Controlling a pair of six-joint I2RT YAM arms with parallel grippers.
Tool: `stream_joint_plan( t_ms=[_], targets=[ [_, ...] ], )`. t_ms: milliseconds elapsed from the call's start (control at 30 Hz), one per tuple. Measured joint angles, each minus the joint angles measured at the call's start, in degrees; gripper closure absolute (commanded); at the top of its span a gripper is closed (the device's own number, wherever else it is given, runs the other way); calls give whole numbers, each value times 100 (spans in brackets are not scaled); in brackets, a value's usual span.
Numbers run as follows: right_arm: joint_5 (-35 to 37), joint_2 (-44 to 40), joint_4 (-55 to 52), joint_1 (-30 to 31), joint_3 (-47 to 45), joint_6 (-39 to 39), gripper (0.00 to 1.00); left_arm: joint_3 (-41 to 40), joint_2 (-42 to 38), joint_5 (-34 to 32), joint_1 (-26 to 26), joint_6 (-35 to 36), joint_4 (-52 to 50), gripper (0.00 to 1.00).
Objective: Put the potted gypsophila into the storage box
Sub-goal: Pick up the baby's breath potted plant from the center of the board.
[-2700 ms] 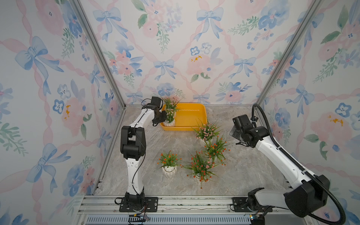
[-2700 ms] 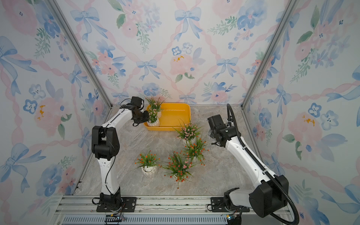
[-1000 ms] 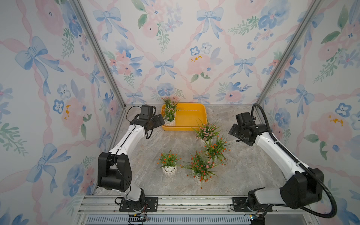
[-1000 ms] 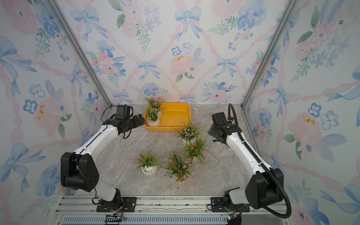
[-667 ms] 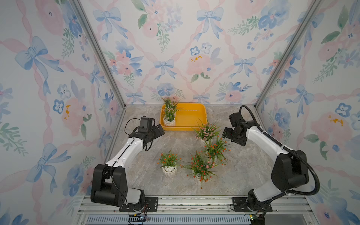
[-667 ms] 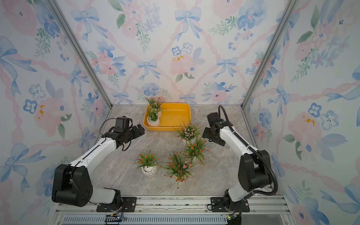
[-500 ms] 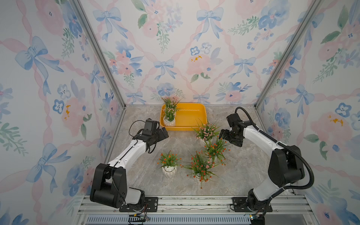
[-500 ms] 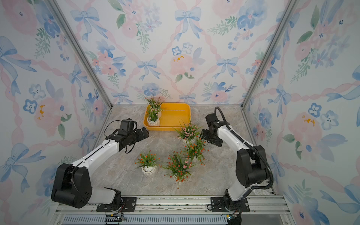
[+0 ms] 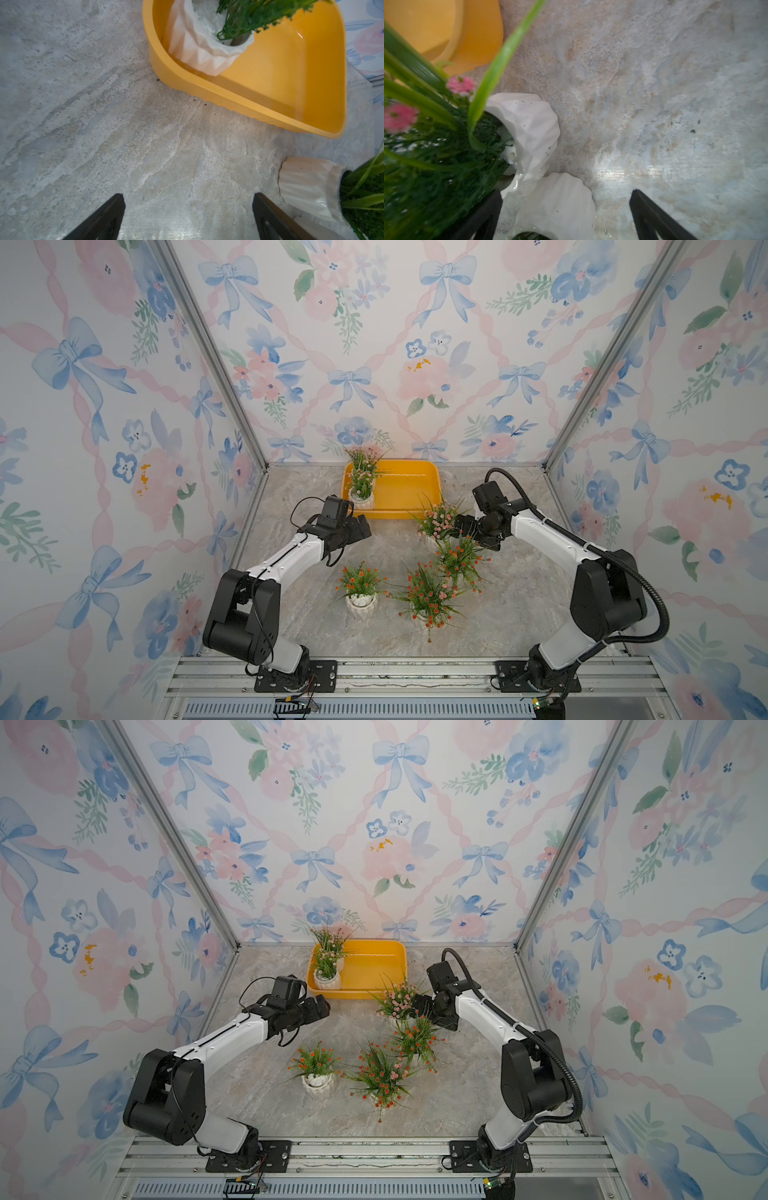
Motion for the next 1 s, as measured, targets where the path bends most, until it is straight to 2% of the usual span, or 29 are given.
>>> stream_joint_plan(
  t_ms=[233, 500, 667, 867, 1000],
  targets=[
    [-181, 42, 203, 15, -55, 55, 9, 111, 184, 22, -22, 0, 0, 2],
    [-256, 474, 247, 179, 72, 74, 18, 170, 227, 20, -59, 0, 2, 2],
    [-247, 605, 192, 212, 234, 96, 34, 175, 330, 20, -59, 0, 0, 2],
    [-245, 715, 166, 219, 332, 164, 39, 188, 494, 22, -70, 2, 0, 2],
    [-256, 800, 173, 221, 393, 341, 51, 284, 612, 20, -70, 7, 0, 2]
  ],
)
